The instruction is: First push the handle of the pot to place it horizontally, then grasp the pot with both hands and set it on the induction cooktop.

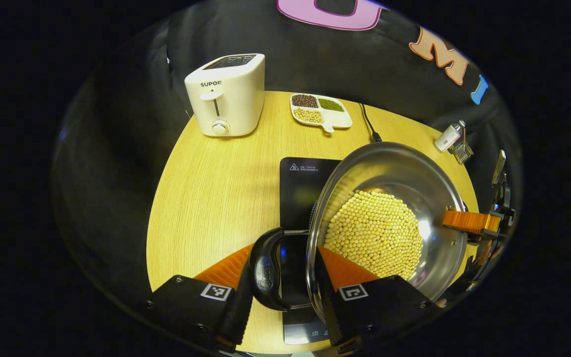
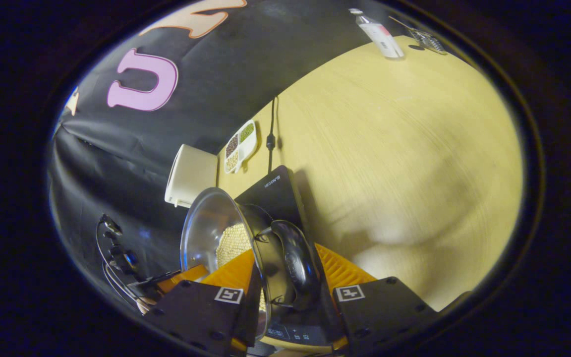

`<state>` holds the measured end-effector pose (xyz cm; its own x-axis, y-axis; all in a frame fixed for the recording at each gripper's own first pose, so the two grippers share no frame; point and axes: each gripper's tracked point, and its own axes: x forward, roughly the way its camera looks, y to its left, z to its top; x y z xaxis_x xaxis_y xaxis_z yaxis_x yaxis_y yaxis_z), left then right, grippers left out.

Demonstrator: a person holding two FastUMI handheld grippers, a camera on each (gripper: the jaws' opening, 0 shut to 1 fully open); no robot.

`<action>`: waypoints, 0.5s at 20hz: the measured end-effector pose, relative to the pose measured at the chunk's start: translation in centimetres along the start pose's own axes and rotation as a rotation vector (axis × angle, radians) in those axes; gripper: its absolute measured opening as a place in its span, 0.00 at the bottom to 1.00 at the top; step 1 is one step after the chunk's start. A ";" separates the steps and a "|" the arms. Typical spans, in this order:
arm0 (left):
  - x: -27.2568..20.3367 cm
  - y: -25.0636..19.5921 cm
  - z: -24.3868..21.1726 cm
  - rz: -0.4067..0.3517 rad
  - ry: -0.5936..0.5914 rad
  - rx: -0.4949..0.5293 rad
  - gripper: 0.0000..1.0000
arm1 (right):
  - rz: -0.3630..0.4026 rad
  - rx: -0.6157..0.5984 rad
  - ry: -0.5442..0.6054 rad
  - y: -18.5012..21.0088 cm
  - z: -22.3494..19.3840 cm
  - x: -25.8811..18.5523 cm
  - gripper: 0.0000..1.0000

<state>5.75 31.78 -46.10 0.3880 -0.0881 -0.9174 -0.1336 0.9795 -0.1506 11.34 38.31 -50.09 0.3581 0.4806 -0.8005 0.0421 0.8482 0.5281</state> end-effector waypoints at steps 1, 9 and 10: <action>-0.1 -0.1 0.0 0.003 -0.009 -0.006 0.66 | 0.000 0.003 0.005 0.0 0.0 0.0 0.47; -1.7 0.6 1.9 0.090 -0.221 -0.088 0.98 | 0.057 -0.045 -0.133 1.5 3.6 -3.7 0.93; -2.3 0.7 2.3 0.108 -0.257 -0.093 0.98 | 0.058 -0.059 -0.163 1.5 4.5 -4.7 0.93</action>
<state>6.88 33.07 -43.22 0.5833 0.0760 -0.8087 -0.2650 0.9589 -0.1010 13.91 36.35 -44.27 0.5050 0.4910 -0.7098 -0.0365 0.8338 0.5508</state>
